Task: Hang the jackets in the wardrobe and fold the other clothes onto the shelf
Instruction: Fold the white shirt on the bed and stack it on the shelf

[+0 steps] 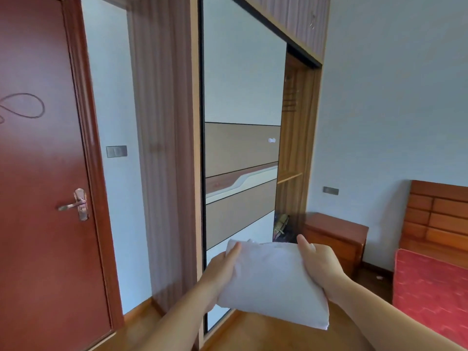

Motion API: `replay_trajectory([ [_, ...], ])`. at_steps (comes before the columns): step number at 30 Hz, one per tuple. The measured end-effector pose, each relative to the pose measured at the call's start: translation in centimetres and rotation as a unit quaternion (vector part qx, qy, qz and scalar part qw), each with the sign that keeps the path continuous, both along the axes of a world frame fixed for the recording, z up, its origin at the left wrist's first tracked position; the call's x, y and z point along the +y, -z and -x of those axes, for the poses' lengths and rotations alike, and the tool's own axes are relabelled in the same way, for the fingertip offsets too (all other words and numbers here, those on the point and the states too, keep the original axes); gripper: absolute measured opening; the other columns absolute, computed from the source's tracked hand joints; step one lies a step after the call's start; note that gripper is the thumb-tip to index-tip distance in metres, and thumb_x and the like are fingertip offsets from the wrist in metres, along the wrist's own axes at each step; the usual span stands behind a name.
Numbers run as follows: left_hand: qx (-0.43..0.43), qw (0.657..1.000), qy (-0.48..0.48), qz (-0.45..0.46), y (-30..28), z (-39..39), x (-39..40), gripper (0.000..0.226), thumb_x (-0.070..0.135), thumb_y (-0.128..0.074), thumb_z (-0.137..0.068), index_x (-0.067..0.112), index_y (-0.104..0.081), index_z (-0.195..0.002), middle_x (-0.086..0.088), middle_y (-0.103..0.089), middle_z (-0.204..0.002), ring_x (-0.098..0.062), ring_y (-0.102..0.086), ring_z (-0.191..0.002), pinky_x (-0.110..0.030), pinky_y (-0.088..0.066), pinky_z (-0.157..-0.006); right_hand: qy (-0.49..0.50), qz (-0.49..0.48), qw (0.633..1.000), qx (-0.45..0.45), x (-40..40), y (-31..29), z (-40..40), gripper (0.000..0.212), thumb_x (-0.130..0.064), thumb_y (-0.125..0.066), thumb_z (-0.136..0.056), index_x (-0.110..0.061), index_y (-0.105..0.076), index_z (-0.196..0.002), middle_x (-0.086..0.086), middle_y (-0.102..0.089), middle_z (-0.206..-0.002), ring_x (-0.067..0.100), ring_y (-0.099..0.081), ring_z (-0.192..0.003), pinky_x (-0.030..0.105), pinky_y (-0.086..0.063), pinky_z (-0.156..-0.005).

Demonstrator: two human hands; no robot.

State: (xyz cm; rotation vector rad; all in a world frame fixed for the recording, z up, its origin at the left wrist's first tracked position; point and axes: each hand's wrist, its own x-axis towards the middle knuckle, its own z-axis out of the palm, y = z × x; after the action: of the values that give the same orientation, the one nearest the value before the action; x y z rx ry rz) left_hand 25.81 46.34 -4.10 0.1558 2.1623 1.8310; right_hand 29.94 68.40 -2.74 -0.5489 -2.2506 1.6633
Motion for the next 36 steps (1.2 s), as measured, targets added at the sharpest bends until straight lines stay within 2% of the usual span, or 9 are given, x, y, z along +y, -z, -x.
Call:
replay_trajectory([
  [2, -0.021, 0.999, 0.036, -0.011, 0.6, 2.9, 1.3, 0.055, 0.076, -0.05, -0.08, 0.037, -0.065, -0.116, 0.007, -0.073, -0.107, -0.017, -0.069, -0.099, -0.041, -0.054, -0.093, 0.017, -0.003, 1.0, -0.001, 1.4, -0.1, 2.7, 0.051, -0.048, -0.046, -0.097, -0.005, -0.058, -0.072, 0.012, -0.062, -0.071, 0.024, -0.061, -0.066, 0.031, -0.044, -0.061],
  [5, -0.008, 0.999, 0.035, 0.006, 1.3, 7.4, 4.0, 0.048, 0.07, -0.054, -0.082, 0.039, -0.063, -0.116, 0.008, -0.072, -0.108, -0.017, -0.069, -0.1, -0.042, -0.056, -0.089, 0.029, -0.002, 1.0, -0.007, 3.8, 0.6, 7.0, 0.05, -0.046, -0.046, -0.097, -0.006, -0.055, -0.068, 0.009, -0.059, -0.065, 0.022, -0.057, -0.063, 0.032, -0.043, -0.061],
  [11, 0.048, 0.999, -0.013, 0.015, -0.2, 18.1, 9.9, 0.033, 0.055, -0.055, -0.09, 0.031, -0.065, -0.111, 0.008, -0.071, -0.104, -0.015, -0.068, -0.094, -0.027, -0.053, -0.068, 0.027, 0.072, 0.997, -0.025, 9.1, 1.1, 17.6, 0.055, -0.045, -0.043, -0.099, 0.004, -0.065, -0.09, 0.013, -0.062, -0.075, 0.025, -0.061, -0.07, 0.033, -0.045, -0.064],
  [14, 0.065, 0.998, -0.016, 0.019, -1.3, 23.2, 12.5, 0.031, 0.055, -0.054, -0.09, 0.033, -0.066, -0.108, 0.007, -0.071, -0.103, -0.016, -0.067, -0.095, -0.029, -0.053, -0.068, 0.028, 0.107, 0.993, -0.029, 11.6, 0.4, 22.5, 0.058, -0.048, -0.042, -0.099, 0.005, -0.065, -0.105, 0.019, -0.067, -0.088, 0.031, -0.065, -0.079, 0.036, -0.05, -0.07],
  [19, 0.08, 0.997, 0.004, 0.012, -2.4, 32.8, 16.9, 0.031, 0.058, -0.05, -0.092, 0.035, -0.066, -0.107, 0.008, -0.071, -0.103, -0.016, -0.067, -0.095, -0.029, -0.056, -0.066, 0.05, 0.104, 0.993, -0.017, 15.5, -1.8, 30.9, 0.048, -0.047, -0.04, -0.1, -0.008, -0.068, -0.094, 0.017, -0.071, -0.097, 0.032, -0.068, -0.092, 0.043, -0.053, -0.088],
  [24, 0.086, 0.996, 0.02, -0.027, -1.8, 43.7, 22.3, 0.026, 0.054, -0.051, -0.093, 0.035, -0.066, -0.104, 0.007, -0.071, -0.102, -0.016, -0.067, -0.093, -0.027, -0.054, -0.061, 0.085, 0.089, 0.992, -0.013, 19.7, -2.2, 40.1, 0.05, -0.051, -0.04, -0.098, -0.01, -0.068, -0.098, 0.016, -0.071, -0.098, 0.03, -0.067, -0.091, 0.039, -0.052, -0.081],
  [28, 0.09, 0.994, 0.039, -0.057, -1.9, 53.6, 27.7, 0.029, 0.054, -0.05, -0.094, 0.032, -0.063, -0.108, 0.007, -0.068, -0.106, -0.013, -0.064, -0.096, -0.027, -0.053, -0.068, 0.138, 0.057, 0.989, 0.021, 23.7, -3.4, 48.0, 0.042, -0.045, -0.038, -0.101, -0.013, -0.062, -0.09, 0.01, -0.065, -0.09, 0.023, -0.06, -0.083, 0.036, -0.046, -0.075],
  [33, 0.086, 0.993, 0.045, -0.072, -3.0, 64.0, 36.2, 0.032, 0.055, -0.048, -0.094, 0.03, -0.061, -0.11, 0.006, -0.066, -0.105, -0.01, -0.061, -0.093, -0.027, -0.052, -0.073, 0.185, 0.015, 0.982, 0.043, 30.7, -4.6, 56.8, 0.035, -0.039, -0.034, -0.103, -0.013, -0.052, -0.118, 0.005, -0.059, -0.097, 0.02, -0.057, -0.086, 0.03, -0.042, -0.063],
  [36, 0.073, 0.993, 0.06, -0.065, -2.4, 68.3, 41.9, 0.037, 0.058, -0.046, -0.093, 0.03, -0.058, -0.114, 0.007, -0.064, -0.105, -0.01, -0.061, -0.091, -0.022, -0.048, -0.064, 0.215, 0.015, 0.976, 0.042, 35.5, -3.5, 60.6, 0.04, -0.042, -0.035, -0.101, -0.016, -0.045, -0.13, 0.004, -0.055, -0.105, 0.019, -0.055, -0.09, 0.033, -0.043, -0.067],
])
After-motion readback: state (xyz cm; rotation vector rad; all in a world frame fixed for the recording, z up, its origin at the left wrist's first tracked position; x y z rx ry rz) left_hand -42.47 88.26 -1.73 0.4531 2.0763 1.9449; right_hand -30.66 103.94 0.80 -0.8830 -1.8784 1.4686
